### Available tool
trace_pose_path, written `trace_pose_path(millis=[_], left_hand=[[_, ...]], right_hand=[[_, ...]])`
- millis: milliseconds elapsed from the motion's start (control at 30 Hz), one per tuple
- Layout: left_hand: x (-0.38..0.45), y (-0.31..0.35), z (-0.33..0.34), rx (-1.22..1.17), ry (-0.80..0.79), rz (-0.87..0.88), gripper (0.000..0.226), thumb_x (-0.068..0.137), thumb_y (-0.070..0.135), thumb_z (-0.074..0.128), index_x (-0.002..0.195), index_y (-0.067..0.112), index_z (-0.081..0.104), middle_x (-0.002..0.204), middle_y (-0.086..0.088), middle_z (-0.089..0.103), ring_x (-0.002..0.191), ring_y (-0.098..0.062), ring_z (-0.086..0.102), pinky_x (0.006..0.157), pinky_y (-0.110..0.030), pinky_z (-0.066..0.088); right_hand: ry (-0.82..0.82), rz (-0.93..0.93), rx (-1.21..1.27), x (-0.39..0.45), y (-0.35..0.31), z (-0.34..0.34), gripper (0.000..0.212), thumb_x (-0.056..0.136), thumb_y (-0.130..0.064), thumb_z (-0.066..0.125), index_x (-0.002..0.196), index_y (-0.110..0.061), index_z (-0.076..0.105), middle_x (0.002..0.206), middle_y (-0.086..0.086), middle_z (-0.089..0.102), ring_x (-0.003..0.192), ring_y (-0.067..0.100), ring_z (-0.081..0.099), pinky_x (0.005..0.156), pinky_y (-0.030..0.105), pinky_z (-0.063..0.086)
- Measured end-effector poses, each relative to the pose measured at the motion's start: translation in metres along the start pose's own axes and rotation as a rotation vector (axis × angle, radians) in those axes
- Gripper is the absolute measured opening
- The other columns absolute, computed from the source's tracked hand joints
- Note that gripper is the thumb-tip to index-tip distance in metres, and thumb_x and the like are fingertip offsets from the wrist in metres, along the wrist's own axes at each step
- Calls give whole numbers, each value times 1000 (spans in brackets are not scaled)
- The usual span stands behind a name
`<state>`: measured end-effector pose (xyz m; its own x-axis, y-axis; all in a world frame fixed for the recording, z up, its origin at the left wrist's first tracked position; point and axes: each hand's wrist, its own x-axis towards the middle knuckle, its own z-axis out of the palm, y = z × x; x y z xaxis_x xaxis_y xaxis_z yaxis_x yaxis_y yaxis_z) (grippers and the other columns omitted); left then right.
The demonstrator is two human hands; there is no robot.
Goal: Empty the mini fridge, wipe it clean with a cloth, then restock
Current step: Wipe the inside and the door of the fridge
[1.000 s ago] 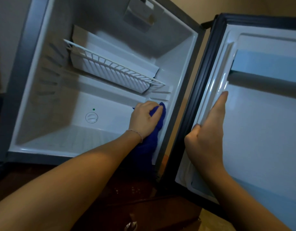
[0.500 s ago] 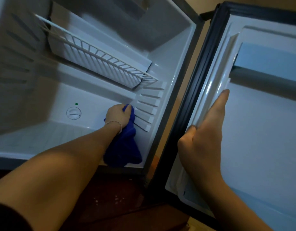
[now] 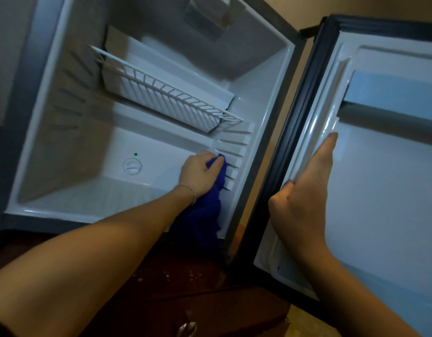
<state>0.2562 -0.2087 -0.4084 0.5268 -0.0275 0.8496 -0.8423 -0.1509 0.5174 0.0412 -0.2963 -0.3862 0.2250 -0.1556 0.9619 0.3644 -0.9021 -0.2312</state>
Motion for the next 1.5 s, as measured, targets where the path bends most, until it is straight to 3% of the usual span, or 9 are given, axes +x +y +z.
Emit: trace_pose_path(millis=[167,300,400,500,633,800,1067,1267,1500], left_hand=[[-18,24,-7,-17,-7,166,27,97,28,57,86,9,73,87,-3,69,82,-14,60,80,-30,47],[-30,36,-3,64,-56,214,27,98,36,51,91,18,71,94,6,67,94,-16,57,84,-29,43],[-31,35,0,30,5,153,28,99,34,53,84,16,69,88,4,65,86,-12,56,78,-25,41],[-32,28,3,-83,95,-25,32,99,32,56,83,9,71,85,-2,67,79,-16,59,78,-32,47],[-28,13,8,-65,91,-170,34,100,36,54,88,9,72,91,-6,69,83,-23,61,80,-36,50],[-9,-7,13,-5,68,-290,41,101,37,50,88,3,69,92,-12,68,86,-27,60,79,-31,45],[11,-33,17,94,26,-326,38,100,37,50,81,8,63,101,-19,68,95,-37,60,82,-36,46],[3,-24,14,19,22,-348,38,99,39,51,91,6,68,97,-14,68,93,-33,60,86,-36,48],[-21,9,2,-21,-35,-286,31,98,40,53,76,20,59,86,-3,64,85,-24,60,82,-32,48]], right_hand=[[-24,8,6,-1,-5,-1,103,76,26,44,159,-10,-5,168,4,-2,149,0,-6,118,10,-2],[-34,20,10,-1,-8,-1,102,78,26,44,159,-11,-5,169,3,-3,149,-2,-6,118,9,-2],[-37,28,15,-1,-8,-2,102,79,25,44,159,-12,-5,169,2,-4,149,-1,-6,118,9,-2],[-34,26,38,-1,-9,-3,100,78,25,43,159,-11,-5,169,3,-3,148,-3,-5,117,8,-2],[-37,19,44,-1,-8,-3,101,77,26,43,159,-9,-5,169,5,-3,148,-1,-5,117,8,-2],[-32,7,36,1,-7,-2,102,76,27,42,159,-9,-5,169,5,-2,149,1,-4,118,9,-2],[-14,-12,-3,2,-5,0,103,74,28,42,159,-8,-4,169,6,1,152,7,-2,118,10,-1],[-16,-20,-10,1,-6,0,103,72,28,42,159,-6,-4,168,8,1,150,4,-3,119,10,0],[-10,1,8,-1,-10,-1,103,74,27,43,159,-6,-4,169,7,-1,149,2,-4,119,10,-1]])
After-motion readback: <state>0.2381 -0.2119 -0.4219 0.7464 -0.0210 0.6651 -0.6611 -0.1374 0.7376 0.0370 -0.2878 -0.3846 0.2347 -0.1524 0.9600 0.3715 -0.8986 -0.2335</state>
